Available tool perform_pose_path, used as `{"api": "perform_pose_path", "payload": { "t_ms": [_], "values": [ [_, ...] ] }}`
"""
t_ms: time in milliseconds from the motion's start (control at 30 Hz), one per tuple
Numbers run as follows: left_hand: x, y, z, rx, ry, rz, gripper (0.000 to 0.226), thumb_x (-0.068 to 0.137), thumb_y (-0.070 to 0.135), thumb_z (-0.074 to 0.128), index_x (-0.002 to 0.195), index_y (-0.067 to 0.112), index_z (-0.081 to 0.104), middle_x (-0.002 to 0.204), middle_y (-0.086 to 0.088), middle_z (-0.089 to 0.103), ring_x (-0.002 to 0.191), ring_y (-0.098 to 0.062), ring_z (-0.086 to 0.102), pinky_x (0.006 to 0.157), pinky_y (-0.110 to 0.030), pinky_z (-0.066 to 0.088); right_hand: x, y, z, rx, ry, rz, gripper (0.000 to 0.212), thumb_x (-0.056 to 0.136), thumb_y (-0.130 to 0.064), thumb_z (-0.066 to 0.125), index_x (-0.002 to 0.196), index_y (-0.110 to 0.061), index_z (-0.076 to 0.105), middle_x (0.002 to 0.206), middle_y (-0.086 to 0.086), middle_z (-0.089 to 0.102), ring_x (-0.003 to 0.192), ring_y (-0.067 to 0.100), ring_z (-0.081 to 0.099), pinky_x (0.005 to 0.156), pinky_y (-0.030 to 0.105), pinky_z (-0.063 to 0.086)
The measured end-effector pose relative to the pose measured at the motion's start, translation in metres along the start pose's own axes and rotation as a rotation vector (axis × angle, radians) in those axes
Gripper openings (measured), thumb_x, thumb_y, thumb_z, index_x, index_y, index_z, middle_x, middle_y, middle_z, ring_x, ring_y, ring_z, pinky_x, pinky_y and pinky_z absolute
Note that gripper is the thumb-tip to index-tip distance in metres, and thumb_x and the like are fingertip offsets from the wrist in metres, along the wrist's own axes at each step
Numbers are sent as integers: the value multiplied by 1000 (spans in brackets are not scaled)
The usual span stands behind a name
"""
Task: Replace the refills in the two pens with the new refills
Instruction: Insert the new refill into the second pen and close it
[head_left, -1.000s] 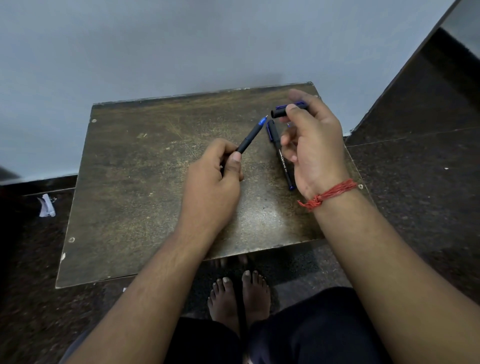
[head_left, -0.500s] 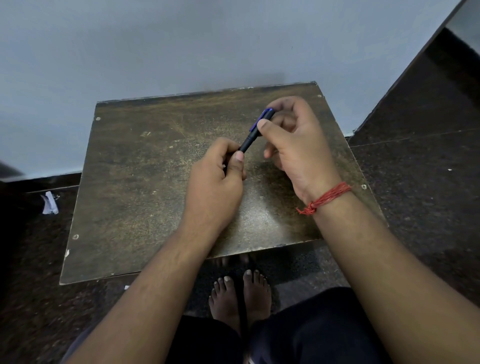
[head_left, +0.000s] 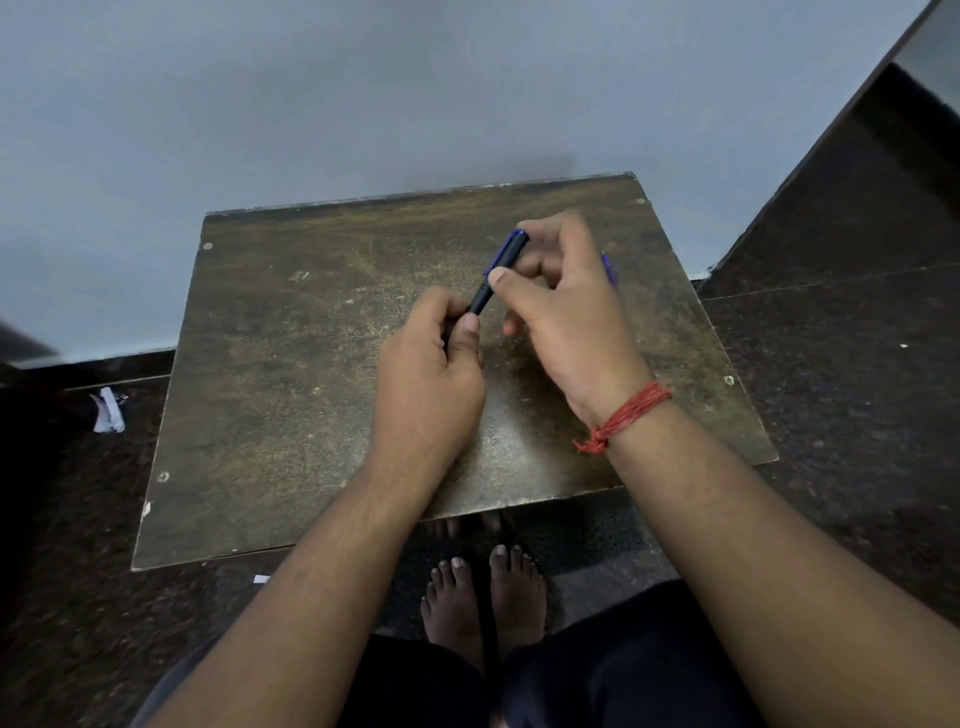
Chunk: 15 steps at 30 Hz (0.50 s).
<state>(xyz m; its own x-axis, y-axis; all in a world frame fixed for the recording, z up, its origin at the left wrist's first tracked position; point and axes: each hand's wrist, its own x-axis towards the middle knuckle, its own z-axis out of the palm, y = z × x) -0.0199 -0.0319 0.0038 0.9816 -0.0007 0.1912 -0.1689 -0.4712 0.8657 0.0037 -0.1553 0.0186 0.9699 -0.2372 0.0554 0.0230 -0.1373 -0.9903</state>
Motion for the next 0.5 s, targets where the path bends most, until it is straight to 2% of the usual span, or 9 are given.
{"api": "perform_pose_path", "payload": {
  "t_ms": [67,133,267,333,400,500],
  "values": [
    [3,1,1,-8,15,3,9,99,14,53,92,17,59,72,4,64,67,-10,59,63,-30,46,-5,1,6,-52,4,-11,47,89,-16,68,130,-20,47,95,3,67,65,18,66,66,41,58],
    [4,2,1,-9,38,9,9,100,14,53,95,18,59,76,10,65,72,-5,62,64,-24,47,-9,0,12,-117,6,-7,53,90,-23,68,136,-21,43,95,-1,66,74,16,69,72,41,59],
    [5,3,-1,11,57,26,8,100,12,52,97,15,58,77,15,61,72,8,58,58,-10,41,-15,-5,19,-136,3,32,25,92,-22,68,113,-15,55,82,-4,65,70,13,67,70,41,60],
    [4,2,1,38,43,53,8,100,11,51,97,16,56,80,12,62,71,3,59,58,-11,40,-15,-5,20,-90,16,75,17,91,-21,68,103,-13,58,76,-1,66,70,18,69,70,46,60],
    [3,1,3,71,34,86,7,99,10,51,100,13,58,84,4,65,73,-6,59,61,-22,44,-14,-2,19,-57,36,112,14,91,-22,69,98,-13,59,70,-3,64,69,18,68,72,50,59],
    [1,3,5,106,44,121,8,97,9,52,99,12,59,88,3,65,78,-11,58,65,-22,44,-13,-2,17,-18,46,146,13,92,-23,68,95,-12,61,68,-5,63,66,13,65,73,46,59]
  ]
}}
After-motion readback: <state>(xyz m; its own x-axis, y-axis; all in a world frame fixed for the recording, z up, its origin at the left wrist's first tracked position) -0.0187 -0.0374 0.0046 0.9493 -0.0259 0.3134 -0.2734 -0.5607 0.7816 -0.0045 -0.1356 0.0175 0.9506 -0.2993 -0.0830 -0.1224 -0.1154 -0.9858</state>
